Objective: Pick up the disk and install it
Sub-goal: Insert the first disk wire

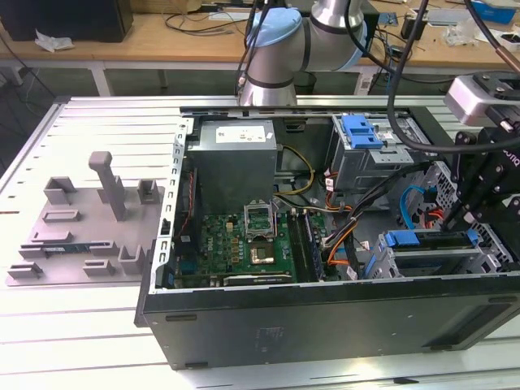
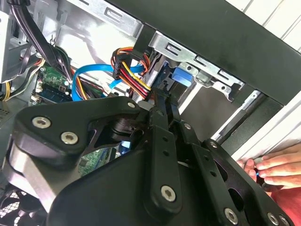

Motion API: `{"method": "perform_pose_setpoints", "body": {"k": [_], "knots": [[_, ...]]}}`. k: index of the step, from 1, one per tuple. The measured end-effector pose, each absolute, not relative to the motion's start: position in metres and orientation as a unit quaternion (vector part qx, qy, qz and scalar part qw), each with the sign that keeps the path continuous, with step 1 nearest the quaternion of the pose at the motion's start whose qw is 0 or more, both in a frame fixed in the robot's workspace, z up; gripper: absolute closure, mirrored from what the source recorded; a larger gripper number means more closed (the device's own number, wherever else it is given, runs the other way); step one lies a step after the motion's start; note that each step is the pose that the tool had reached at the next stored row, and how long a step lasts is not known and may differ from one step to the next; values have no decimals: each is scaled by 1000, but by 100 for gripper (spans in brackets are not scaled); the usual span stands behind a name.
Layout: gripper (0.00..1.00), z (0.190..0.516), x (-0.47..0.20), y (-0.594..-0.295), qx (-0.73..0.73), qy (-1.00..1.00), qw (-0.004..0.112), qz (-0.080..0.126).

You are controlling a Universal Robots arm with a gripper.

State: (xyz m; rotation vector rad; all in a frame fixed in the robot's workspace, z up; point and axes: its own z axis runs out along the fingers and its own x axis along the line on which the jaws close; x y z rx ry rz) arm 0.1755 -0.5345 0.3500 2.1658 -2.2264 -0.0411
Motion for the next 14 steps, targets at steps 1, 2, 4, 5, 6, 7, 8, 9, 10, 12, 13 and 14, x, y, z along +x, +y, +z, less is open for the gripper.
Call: {"method": "perform_pose_setpoints", "body": {"k": [1,2,4,5,6,7,8,9,10,12,13,14], "knots": [[84,350,175,-535,697,-717,18,-13],[84,350,175,-535,697,-717,18,-13],[84,350,175,-535,697,-717,18,-13],[84,350,176,-535,697,-717,18,-13],[84,350,175,-535,697,-717,18,-13],[84,350,175,-535,697,-717,18,-13],[84,349,175,-535,697,-717,18,-13],[84,349,175,-535,697,-717,18,-13],[84,349,176,-535,697,-717,18,-13],[84,348,176,-535,697,-717,18,-13],[84,348,176,-535,697,-717,18,-13],[84,348,176,-535,697,-717,18,-13]]}}
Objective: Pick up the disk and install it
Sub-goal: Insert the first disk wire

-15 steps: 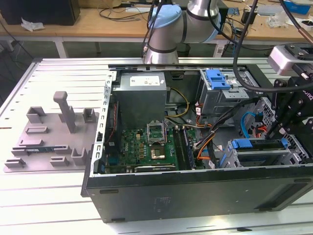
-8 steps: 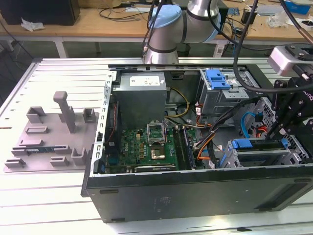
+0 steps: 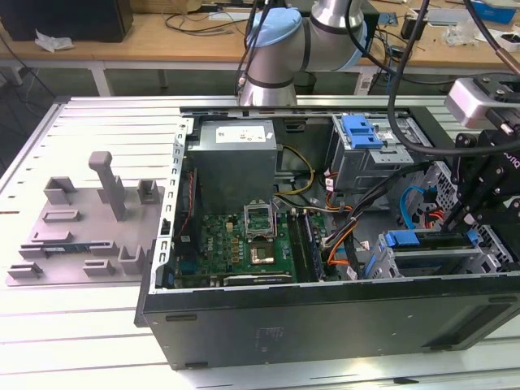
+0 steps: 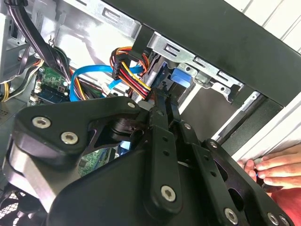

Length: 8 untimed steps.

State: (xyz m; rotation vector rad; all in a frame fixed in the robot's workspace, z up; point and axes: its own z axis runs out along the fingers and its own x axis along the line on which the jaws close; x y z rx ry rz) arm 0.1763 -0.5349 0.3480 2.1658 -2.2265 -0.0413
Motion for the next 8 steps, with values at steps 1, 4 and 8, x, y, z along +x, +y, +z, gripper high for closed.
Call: {"method": "perform_pose_setpoints", "body": {"k": [1,4,8], "knots": [[84,348,176,-535,697,-717,17,-13],[84,348,176,-533,697,-717,18,-13],[84,348,176,-532,697,-717,18,-13]]}}
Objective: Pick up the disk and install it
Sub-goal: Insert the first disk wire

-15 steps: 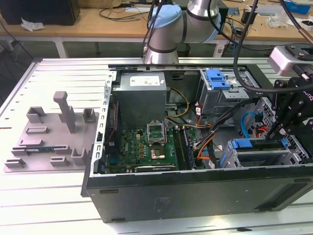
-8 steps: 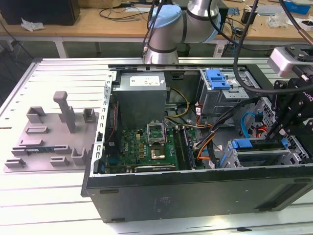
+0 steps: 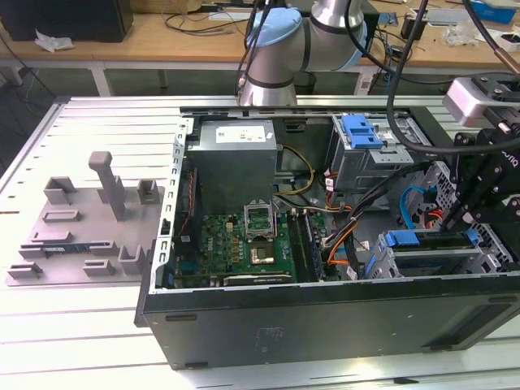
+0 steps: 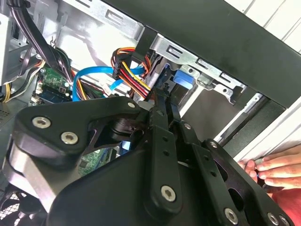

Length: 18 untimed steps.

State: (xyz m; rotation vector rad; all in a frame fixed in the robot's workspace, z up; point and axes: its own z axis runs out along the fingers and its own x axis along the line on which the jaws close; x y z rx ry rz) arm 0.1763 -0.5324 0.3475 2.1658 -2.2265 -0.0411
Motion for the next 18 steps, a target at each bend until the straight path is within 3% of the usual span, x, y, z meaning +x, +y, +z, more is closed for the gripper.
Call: {"method": "perform_pose_setpoints", "body": {"k": [18], "knots": [[84,344,177,-532,697,-717,18,-13]]}}
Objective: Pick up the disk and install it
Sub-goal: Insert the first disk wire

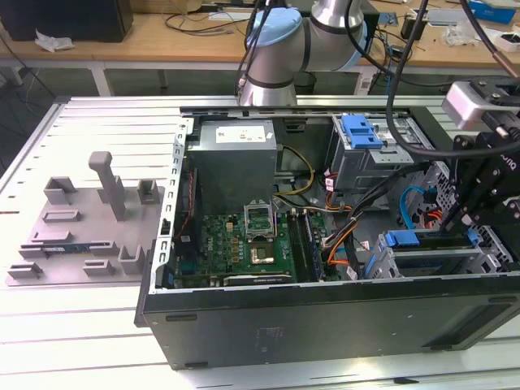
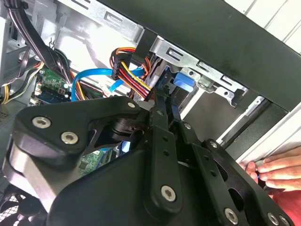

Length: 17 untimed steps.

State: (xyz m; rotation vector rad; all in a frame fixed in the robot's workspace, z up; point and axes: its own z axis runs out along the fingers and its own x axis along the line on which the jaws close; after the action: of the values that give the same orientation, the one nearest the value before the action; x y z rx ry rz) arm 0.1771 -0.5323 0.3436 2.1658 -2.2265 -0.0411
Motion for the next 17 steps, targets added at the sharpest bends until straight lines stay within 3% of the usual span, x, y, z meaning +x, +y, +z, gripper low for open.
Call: {"method": "perform_pose_setpoints", "body": {"k": [17], "knots": [[84,346,176,-532,697,-717,18,-13]]}}
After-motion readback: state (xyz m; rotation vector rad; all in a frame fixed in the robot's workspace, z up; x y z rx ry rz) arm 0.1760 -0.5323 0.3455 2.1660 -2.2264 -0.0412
